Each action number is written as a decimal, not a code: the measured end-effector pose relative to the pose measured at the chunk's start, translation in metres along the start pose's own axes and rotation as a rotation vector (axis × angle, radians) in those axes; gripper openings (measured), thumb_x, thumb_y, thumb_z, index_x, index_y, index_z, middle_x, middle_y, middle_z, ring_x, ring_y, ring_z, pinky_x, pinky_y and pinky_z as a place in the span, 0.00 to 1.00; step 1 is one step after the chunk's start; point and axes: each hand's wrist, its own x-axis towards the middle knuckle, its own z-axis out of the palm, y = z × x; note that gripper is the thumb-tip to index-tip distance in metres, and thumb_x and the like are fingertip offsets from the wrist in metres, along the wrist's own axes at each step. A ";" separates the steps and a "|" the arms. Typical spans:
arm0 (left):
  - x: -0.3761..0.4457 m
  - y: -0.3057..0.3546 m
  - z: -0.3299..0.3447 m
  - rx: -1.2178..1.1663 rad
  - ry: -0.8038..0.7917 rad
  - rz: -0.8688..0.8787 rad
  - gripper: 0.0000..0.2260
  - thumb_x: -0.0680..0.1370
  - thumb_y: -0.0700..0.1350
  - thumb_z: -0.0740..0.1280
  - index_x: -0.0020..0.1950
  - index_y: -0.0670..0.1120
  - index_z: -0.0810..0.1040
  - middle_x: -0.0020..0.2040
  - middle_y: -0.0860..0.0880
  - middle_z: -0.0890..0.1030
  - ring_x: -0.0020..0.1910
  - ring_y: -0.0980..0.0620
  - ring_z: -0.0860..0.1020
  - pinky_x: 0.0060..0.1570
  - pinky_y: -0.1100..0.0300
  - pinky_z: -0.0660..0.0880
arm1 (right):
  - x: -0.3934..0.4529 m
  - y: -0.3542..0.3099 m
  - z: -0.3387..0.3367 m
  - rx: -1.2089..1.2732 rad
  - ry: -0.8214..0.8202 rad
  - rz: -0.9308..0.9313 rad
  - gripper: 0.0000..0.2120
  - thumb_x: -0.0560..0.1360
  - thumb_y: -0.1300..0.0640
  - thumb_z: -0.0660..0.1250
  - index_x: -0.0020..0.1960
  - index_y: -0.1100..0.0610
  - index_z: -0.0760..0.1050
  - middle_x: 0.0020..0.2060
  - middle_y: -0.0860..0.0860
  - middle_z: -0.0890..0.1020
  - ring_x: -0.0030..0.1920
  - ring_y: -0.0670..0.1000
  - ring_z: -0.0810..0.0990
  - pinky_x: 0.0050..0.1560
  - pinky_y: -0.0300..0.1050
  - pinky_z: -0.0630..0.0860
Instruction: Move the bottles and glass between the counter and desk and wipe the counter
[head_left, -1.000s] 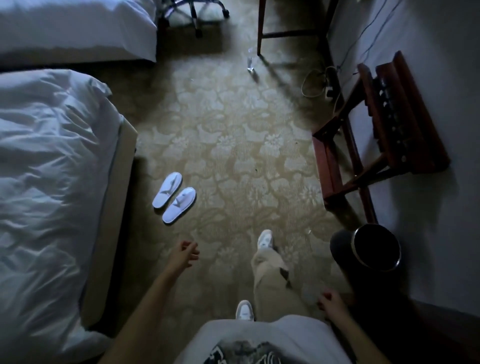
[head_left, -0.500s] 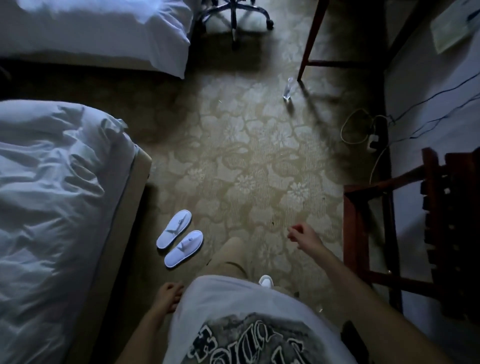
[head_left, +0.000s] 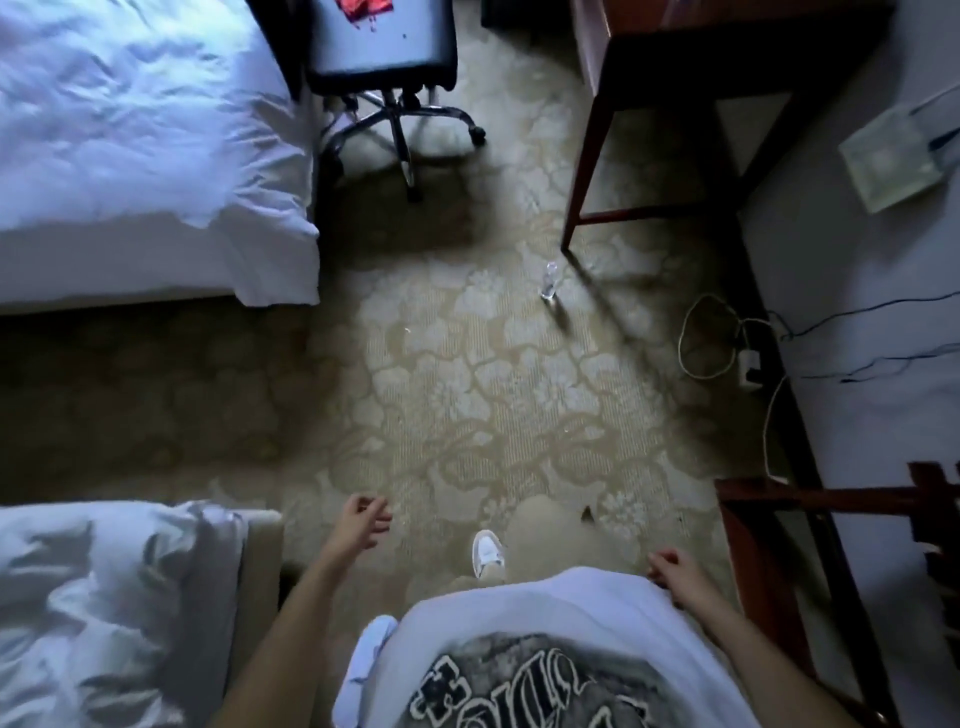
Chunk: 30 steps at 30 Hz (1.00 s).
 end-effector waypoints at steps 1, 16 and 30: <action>0.019 0.031 -0.007 0.016 0.004 0.037 0.06 0.80 0.45 0.64 0.50 0.42 0.74 0.41 0.43 0.80 0.36 0.50 0.77 0.34 0.60 0.69 | 0.010 -0.028 -0.001 0.024 -0.007 -0.013 0.07 0.79 0.58 0.63 0.52 0.62 0.75 0.39 0.56 0.81 0.42 0.56 0.79 0.40 0.45 0.72; 0.214 0.270 -0.029 -0.025 0.091 -0.266 0.08 0.79 0.39 0.65 0.44 0.36 0.78 0.37 0.43 0.77 0.34 0.49 0.73 0.33 0.58 0.67 | 0.192 -0.543 -0.065 0.049 -0.076 -0.292 0.08 0.79 0.57 0.63 0.42 0.50 0.71 0.40 0.53 0.81 0.37 0.47 0.77 0.35 0.39 0.68; 0.508 0.706 -0.032 0.038 -0.196 0.005 0.09 0.80 0.41 0.63 0.43 0.39 0.71 0.31 0.45 0.73 0.25 0.53 0.69 0.19 0.66 0.63 | 0.302 -0.744 -0.134 0.468 0.180 -0.048 0.07 0.78 0.58 0.66 0.53 0.59 0.70 0.49 0.60 0.79 0.41 0.52 0.76 0.36 0.41 0.68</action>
